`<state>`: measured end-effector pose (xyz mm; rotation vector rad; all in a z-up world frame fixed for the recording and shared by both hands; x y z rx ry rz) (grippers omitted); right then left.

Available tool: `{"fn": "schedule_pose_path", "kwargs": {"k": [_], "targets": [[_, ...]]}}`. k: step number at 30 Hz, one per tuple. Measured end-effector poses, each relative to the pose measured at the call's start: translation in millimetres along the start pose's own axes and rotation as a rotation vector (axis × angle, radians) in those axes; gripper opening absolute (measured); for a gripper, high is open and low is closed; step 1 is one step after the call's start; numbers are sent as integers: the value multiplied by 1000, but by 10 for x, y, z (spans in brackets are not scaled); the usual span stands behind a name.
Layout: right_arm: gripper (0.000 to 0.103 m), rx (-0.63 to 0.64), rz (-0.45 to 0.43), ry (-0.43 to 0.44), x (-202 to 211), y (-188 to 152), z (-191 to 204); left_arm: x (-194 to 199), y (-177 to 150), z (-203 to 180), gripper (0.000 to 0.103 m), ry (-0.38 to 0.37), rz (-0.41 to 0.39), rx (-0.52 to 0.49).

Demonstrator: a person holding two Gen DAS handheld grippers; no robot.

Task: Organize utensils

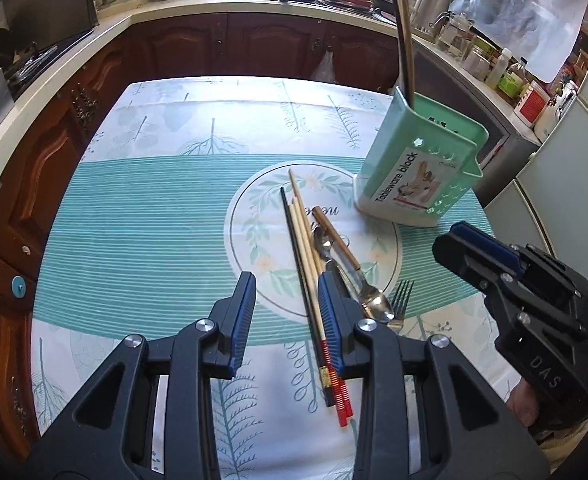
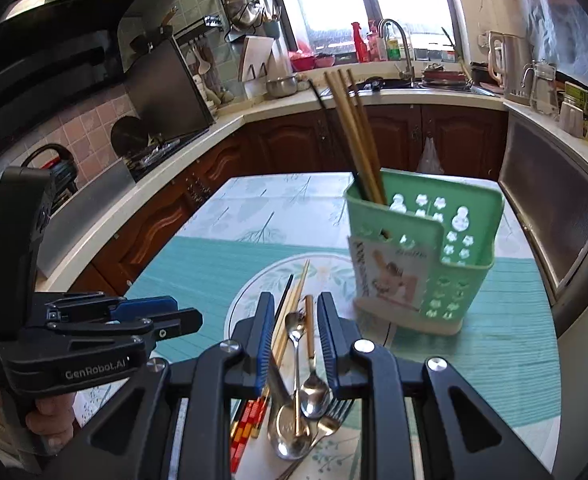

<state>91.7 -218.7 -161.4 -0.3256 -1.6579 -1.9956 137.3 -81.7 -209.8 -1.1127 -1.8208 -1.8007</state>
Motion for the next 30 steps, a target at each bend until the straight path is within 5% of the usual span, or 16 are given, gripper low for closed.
{"fn": "schedule_pose_path", "kwargs": {"k": [2,4,18,30], "targets": [[22,8,33,10,-28,-110,85,-10,-50,44,46,6,3,9],[22,2,61,10,-68,-168,104,-30,-134,117,51,3,8,39],[22,-23,239,-32,-306,-474,231,-254,-507,443,51,161,89,18],[22,20,356,15,-519,-690,574,-326,-725,820,51,157,141,111]]}}
Point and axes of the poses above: each gripper's, at about its wrist camera, not at the fingertips, and x roughly against the way its jaws point, z to its left, y to its top, the point moved 8 cm from there along -x, roughly the way its jaws point, and after that the axes turned 10 degrees about -z, right-handed, at the moved point
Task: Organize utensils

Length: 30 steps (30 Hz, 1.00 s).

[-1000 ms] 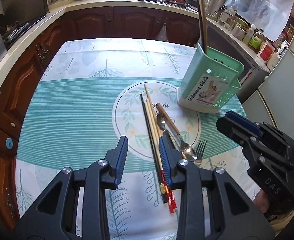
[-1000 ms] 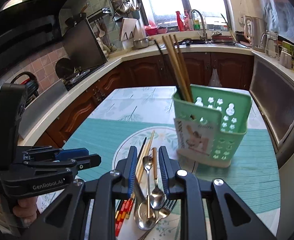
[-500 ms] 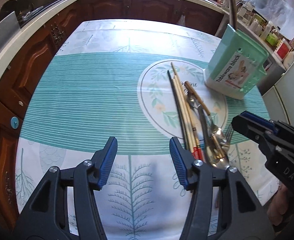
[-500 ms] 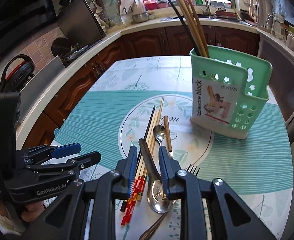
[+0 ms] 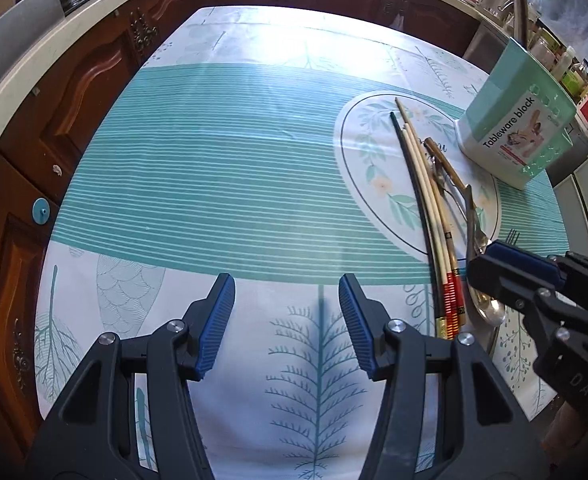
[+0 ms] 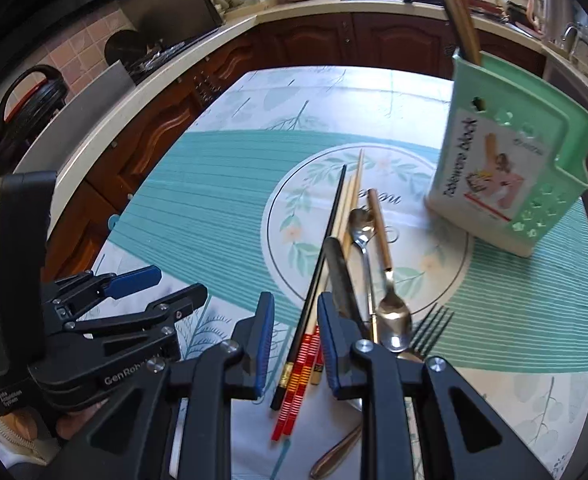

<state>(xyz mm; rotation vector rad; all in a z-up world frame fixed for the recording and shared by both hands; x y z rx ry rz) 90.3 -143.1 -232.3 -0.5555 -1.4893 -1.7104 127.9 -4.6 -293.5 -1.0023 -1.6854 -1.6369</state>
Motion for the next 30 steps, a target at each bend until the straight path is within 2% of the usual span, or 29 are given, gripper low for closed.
{"fn": "schedule_pose_path", "kwargs": {"k": [3,18,20,30], "targets": [[22,12,42,11,-110,-39,65,-17,-15,57,51,-10,7,17],[22,-5,164,-104,-532,-50,-58,-73,-64,102,51,-54,22,47],[22,-26,191,-94,-585,-86,-99,-85,-66,94,51,-58,24,48],[22,-97,207,-38,-593,-76,-122,-110,-81,44,51,-59,31,42]]}}
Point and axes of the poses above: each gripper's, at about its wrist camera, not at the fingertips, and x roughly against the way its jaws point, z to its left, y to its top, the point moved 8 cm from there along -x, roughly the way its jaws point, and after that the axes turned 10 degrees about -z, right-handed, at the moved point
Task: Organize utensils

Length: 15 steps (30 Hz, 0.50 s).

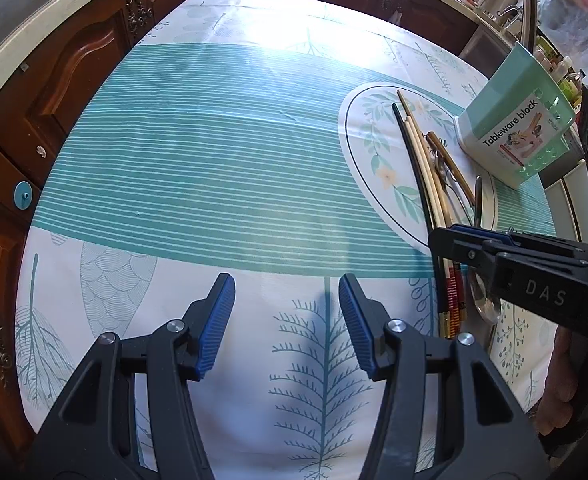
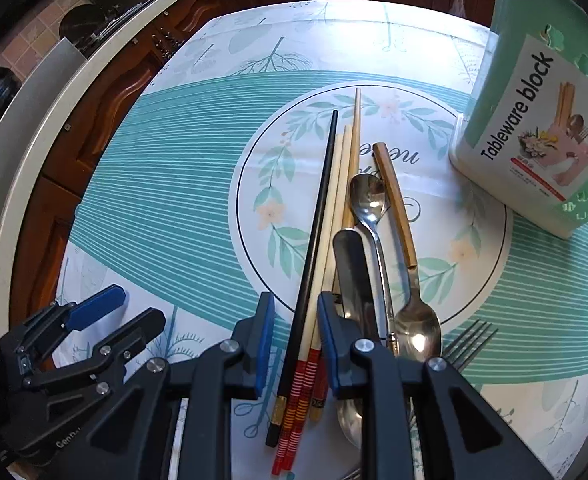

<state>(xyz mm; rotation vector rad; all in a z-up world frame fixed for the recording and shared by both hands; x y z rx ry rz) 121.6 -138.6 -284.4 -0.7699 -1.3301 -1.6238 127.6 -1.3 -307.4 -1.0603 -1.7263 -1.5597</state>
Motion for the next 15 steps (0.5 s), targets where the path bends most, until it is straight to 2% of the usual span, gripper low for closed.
{"fn": "schedule_pose_path", "kwargs": {"k": [3,11,15], "targets": [[22,-8,9,7,4,1,-5,-11,-5,-5,51,6,7,-3],[22,43,36,-66,6,-43,11,43,29,76,51,14,-10,17],[22,36,80,-31,8,-98,75,76,60,118,51,15,-20,30]]}}
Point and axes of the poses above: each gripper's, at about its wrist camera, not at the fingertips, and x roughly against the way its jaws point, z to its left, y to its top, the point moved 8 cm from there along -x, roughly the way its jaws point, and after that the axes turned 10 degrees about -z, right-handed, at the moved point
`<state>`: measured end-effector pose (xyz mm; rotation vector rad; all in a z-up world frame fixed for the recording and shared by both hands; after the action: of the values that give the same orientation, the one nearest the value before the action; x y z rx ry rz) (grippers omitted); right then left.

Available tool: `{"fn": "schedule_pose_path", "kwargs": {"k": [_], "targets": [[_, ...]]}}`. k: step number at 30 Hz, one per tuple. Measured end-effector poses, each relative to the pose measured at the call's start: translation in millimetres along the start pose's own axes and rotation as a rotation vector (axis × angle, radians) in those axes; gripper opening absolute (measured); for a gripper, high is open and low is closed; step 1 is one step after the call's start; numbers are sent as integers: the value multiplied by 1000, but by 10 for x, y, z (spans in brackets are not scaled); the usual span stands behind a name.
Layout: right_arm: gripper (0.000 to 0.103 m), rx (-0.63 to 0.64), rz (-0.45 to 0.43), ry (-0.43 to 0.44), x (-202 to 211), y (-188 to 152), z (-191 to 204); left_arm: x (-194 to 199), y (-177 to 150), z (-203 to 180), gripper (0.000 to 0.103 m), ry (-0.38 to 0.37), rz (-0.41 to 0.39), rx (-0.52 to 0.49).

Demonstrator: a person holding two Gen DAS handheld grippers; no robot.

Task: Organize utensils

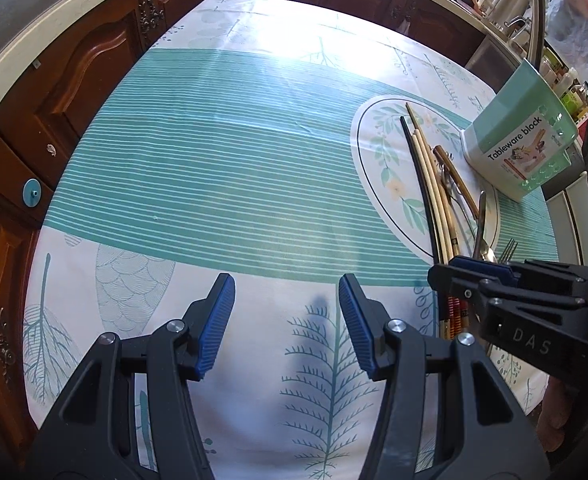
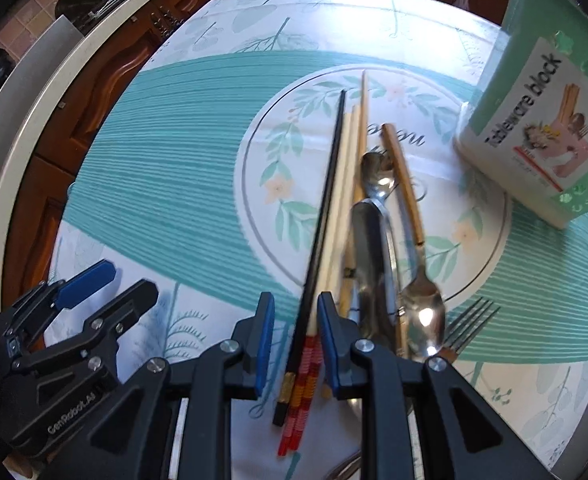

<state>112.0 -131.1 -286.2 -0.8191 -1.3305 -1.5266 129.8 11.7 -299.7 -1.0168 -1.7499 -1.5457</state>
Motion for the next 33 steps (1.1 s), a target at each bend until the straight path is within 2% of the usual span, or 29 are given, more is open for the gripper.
{"fn": "schedule_pose_path", "kwargs": {"k": [3,6,10,14,22,27,30,33], "targets": [[23,0,-8,2,6,0,19,25,29,25,51,1,-7,2],[22,-54,18,85,-9,-23,70,61,77,73,51,9,-20,7],[23,-49,8,96,-19,-31,126,120,156,160,51,18,-36,16],[22,-60,19,143,-55,-29,224,122,209,207,51,24,-32,10],[22,-91,27,226,-120,-61,312,1,331,-26,51,-26,18,-88],[22,-86,-2,206,-33,-29,204,-175,432,-395,51,-91,90,-188],[22,-88,-33,162,48,23,74,-306,470,-621,51,-99,129,-262],[22,-92,-63,117,120,68,-73,-467,461,-792,51,-77,176,-320]]}}
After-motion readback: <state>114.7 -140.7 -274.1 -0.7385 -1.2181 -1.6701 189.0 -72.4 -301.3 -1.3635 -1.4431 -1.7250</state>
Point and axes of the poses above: each gripper's, at about its wrist camera, not at the fingertips, and x roughly against the way its jaws point, z to its left, y to its top, the point moved 8 cm from there along -x, roughly the way its jaws point, and after that the axes turned 10 degrees about -z, right-handed, at the moved point
